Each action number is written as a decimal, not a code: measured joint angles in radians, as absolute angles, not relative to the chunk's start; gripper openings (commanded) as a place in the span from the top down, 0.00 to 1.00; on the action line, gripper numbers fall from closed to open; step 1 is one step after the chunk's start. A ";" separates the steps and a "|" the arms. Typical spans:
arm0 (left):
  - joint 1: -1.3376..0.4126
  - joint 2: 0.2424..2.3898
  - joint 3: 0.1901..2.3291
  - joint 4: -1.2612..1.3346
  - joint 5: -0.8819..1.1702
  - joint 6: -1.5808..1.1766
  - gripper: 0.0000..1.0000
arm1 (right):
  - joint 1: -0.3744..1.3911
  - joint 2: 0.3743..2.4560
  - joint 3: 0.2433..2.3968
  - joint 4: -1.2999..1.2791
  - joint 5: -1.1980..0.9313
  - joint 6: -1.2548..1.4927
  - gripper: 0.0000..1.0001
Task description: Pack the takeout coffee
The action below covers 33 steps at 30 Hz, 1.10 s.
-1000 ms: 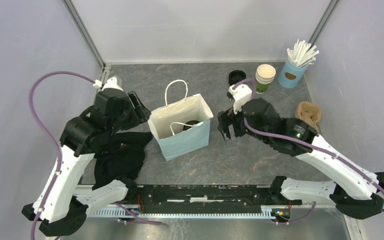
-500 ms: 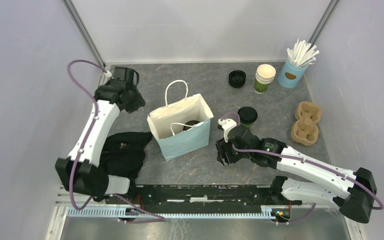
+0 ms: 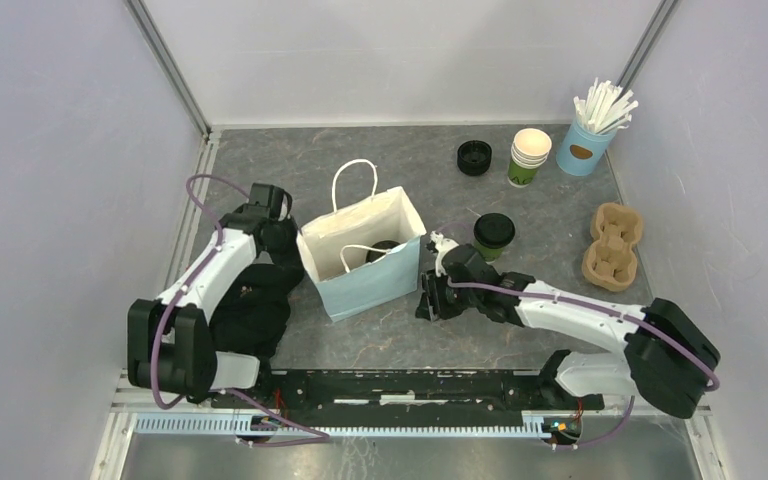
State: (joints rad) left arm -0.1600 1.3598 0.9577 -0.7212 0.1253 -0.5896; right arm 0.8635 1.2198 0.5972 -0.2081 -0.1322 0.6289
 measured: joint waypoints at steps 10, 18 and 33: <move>-0.165 1.195 0.765 -0.649 0.235 -0.602 0.74 | 0.770 1.351 0.638 -0.080 -0.192 0.700 0.57; -0.229 1.024 0.654 -0.634 0.275 -0.710 0.76 | 0.697 1.498 0.803 -0.076 -0.203 0.653 0.56; -0.569 0.987 0.602 -0.539 0.202 -0.970 0.79 | 0.633 1.794 1.163 -0.122 -0.229 0.528 0.55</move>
State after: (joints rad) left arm -0.5690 0.9874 0.6022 -0.5392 0.2024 -0.9703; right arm 0.6331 1.7939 1.1633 -0.1223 -0.2291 0.5282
